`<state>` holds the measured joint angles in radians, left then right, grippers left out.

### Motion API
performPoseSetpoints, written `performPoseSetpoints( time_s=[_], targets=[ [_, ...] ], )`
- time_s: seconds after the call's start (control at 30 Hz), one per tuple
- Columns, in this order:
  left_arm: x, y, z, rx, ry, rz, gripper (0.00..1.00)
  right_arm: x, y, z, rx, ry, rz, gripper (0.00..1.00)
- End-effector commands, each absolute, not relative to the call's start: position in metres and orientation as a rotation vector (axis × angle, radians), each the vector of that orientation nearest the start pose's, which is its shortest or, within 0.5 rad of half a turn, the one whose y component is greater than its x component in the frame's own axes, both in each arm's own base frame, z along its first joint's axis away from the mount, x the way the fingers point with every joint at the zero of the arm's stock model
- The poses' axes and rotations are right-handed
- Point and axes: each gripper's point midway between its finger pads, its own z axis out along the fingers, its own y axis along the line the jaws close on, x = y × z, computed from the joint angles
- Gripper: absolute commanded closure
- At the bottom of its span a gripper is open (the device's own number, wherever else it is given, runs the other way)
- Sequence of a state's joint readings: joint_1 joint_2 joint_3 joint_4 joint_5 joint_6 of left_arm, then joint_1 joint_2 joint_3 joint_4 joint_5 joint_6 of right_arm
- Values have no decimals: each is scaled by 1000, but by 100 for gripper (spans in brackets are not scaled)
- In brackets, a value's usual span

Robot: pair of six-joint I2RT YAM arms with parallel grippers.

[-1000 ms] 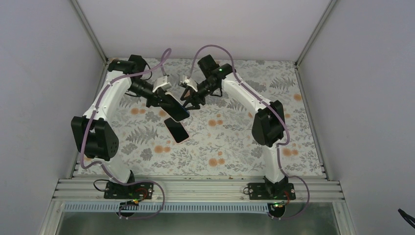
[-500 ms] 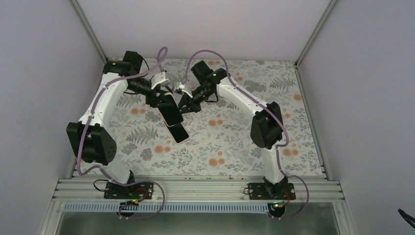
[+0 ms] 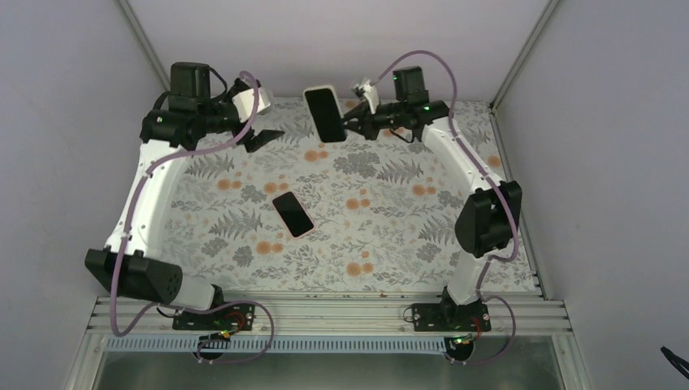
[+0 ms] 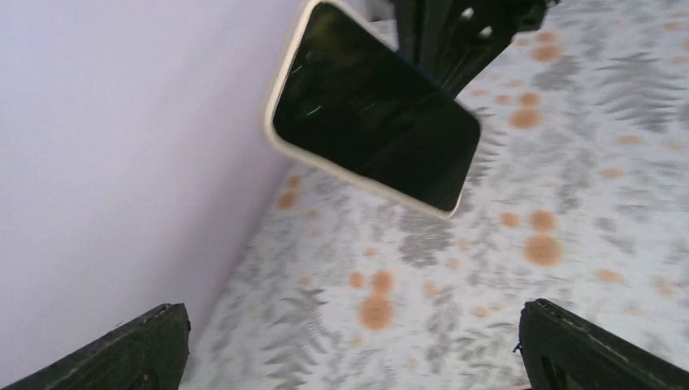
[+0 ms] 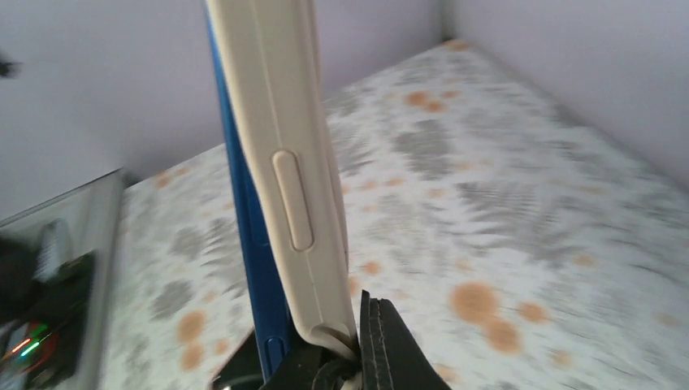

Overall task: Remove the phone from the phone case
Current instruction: Remove the phone case from the phone.

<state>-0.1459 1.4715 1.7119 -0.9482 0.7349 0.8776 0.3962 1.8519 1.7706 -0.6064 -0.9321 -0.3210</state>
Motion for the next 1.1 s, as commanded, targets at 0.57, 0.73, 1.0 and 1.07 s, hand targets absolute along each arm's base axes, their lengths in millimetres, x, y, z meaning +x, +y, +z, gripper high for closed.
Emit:
performPoseSetpoints(
  time_s=[0.57,0.73,1.0,1.07],
  targets=[
    [446,-270,398,718,1268,83,0,472,278,396,-494,1762,780,97],
    [457,-278,394,693,1283,80,0,472,281,393,-512,1763,789,97],
    [463,-295,385,743,1306,31,0,474,287,388,-529,1771,829,97],
    [461,-299,383,767,1309,14,0,475,286,388,-526,1771,820,96]
  ],
)
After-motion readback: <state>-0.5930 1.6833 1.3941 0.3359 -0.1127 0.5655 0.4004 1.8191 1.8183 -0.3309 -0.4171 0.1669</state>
